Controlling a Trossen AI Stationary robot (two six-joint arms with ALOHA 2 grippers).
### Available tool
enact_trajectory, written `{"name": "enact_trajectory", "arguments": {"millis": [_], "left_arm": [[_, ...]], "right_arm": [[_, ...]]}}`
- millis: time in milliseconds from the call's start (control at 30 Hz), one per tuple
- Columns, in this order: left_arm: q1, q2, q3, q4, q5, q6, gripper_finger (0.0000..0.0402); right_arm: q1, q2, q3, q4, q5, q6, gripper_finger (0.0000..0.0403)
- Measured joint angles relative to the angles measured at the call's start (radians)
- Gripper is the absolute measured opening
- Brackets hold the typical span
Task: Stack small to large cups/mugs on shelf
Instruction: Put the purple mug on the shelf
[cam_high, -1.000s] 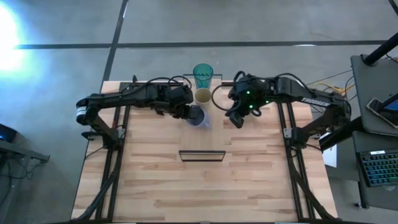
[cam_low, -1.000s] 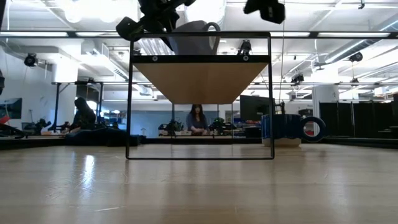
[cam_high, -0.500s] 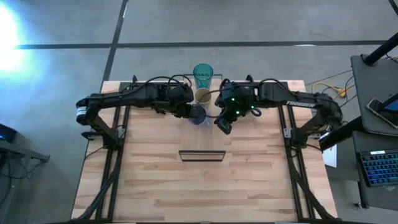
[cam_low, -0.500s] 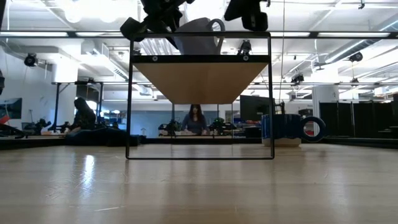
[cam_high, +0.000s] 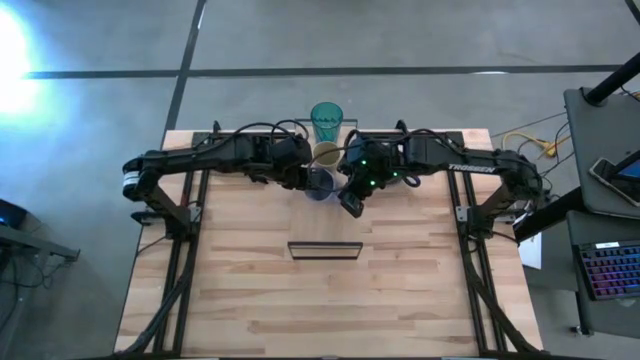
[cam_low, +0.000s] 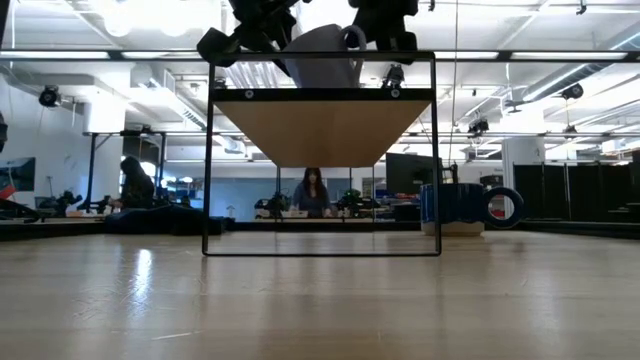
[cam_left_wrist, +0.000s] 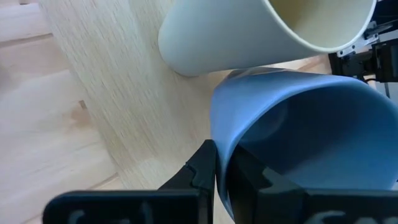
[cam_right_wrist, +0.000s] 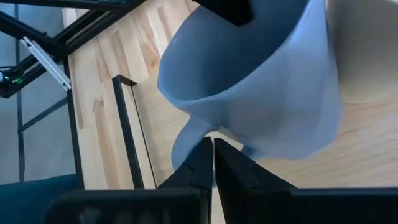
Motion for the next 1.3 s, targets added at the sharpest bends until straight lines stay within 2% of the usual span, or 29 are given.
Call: {"name": "enact_trajectory", "arguments": {"millis": [467,867,1067,1300], "left_arm": [[-0.001,0.000,0.000,-0.001,0.002,0.003,0.0009],[-0.001,-0.002,-0.001,0.003,0.003,0.003,0.0069],[-0.001,-0.002,-0.001,0.004,0.006,0.003,0.0072],[-0.001,-0.017,-0.001,-0.002,0.018,0.027,0.0073]], "right_arm": [[0.000,-0.006,0.000,-0.007,0.000,-0.010,0.0009],[-0.003,-0.005,0.000,-0.007,0.000,-0.019,0.0009],[-0.005,-0.005,0.000,-0.010,0.019,-0.035,0.0009],[-0.026,-0.009,0.000,-0.097,0.028,-0.045,0.0009]]}}
